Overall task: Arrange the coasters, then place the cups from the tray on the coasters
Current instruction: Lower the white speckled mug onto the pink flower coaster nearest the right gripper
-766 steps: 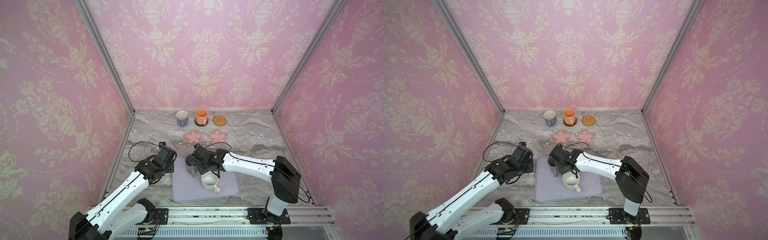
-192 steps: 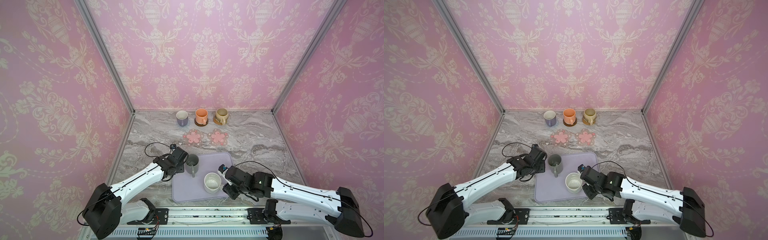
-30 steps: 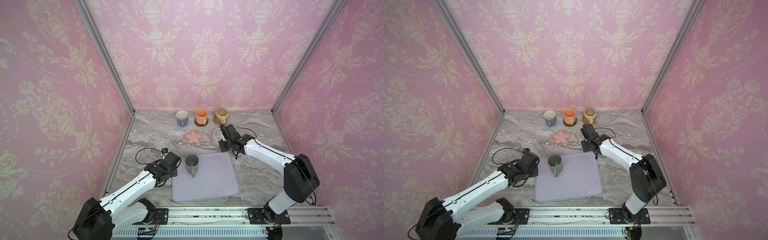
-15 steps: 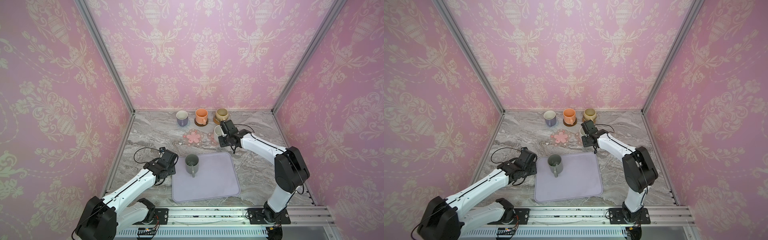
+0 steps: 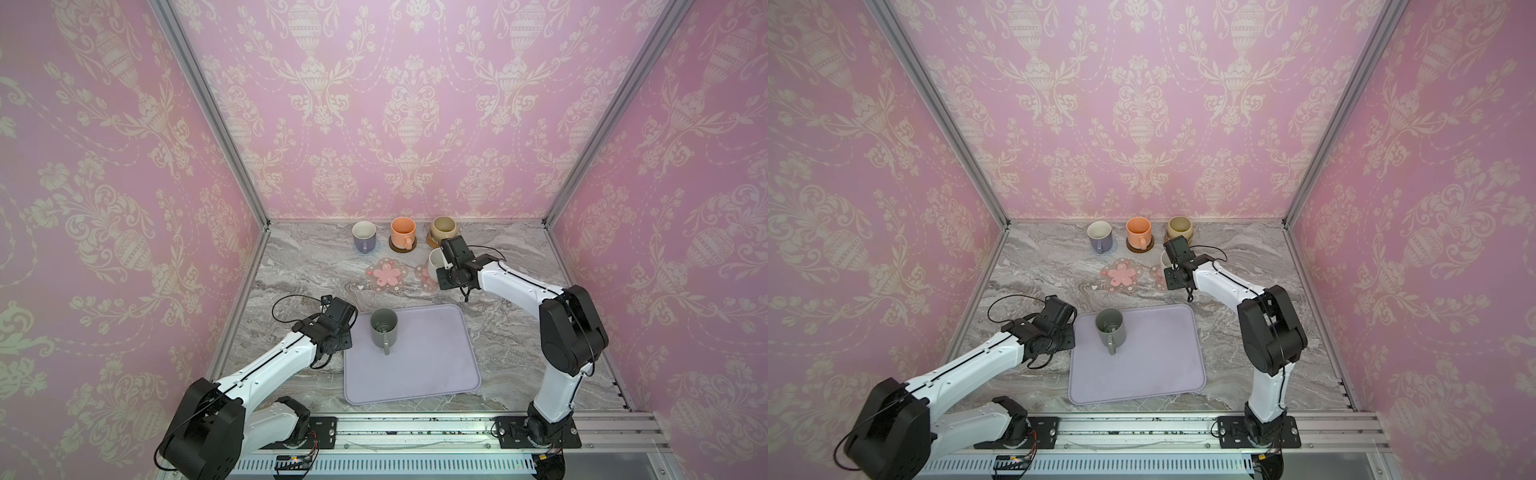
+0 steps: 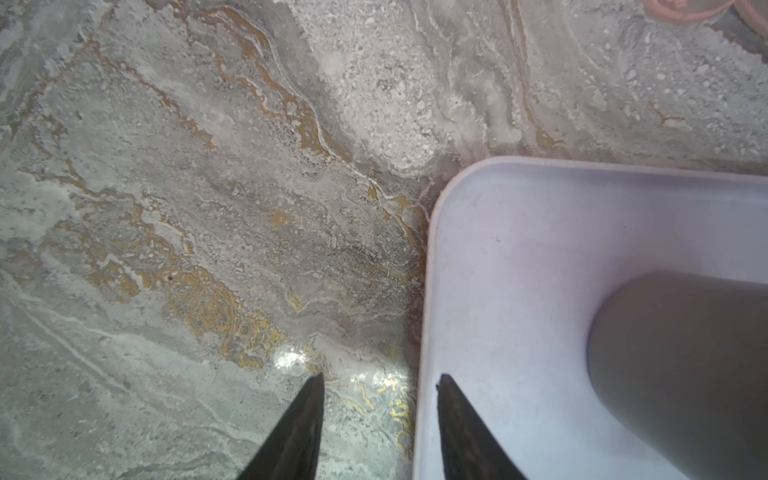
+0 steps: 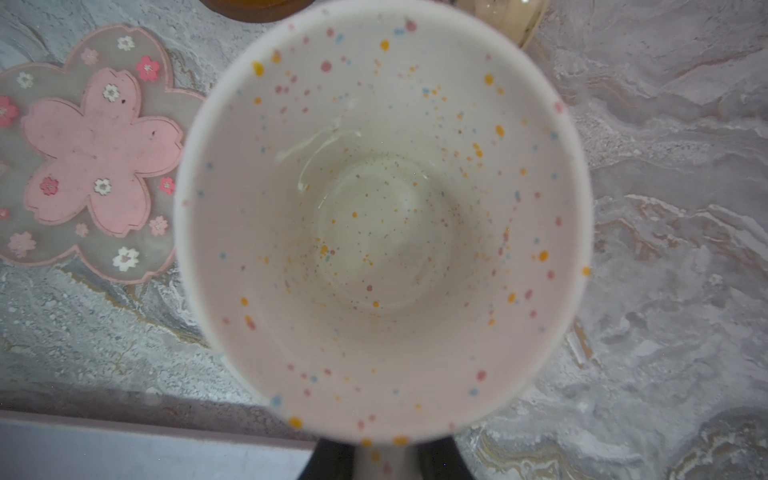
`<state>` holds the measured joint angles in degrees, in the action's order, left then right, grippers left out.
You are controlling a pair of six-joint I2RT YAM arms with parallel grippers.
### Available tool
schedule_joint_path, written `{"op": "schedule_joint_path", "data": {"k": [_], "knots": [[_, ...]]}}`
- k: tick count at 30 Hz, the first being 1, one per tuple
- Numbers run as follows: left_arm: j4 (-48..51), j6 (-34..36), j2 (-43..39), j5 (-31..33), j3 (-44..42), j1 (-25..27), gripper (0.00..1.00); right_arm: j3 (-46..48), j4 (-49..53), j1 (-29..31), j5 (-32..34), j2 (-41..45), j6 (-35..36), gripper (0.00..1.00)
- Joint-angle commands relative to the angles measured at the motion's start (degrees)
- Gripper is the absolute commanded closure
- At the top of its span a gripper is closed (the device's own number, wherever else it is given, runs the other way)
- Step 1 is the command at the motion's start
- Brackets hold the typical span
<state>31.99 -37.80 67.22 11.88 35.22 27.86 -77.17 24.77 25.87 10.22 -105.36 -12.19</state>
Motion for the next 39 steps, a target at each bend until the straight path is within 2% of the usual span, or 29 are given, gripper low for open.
{"op": "schedule_joint_path", "data": {"k": [1,38,39], "knots": [[-0.44,1.25,0.45,-0.82,1.61,-0.43,0.53,-3.58,-3.77,-0.35,0.51,0.09,-0.48,1.0],[-0.08,0.75,-1.7,-0.93,0.37,-0.52,0.53,-3.83,-1.55,-0.64,1.4,-2.97,-2.79,1.0],[-0.08,0.63,-1.62,-1.0,0.35,-0.52,0.53,-3.78,-1.35,-0.59,1.4,-2.88,-3.12,0.97]]}}
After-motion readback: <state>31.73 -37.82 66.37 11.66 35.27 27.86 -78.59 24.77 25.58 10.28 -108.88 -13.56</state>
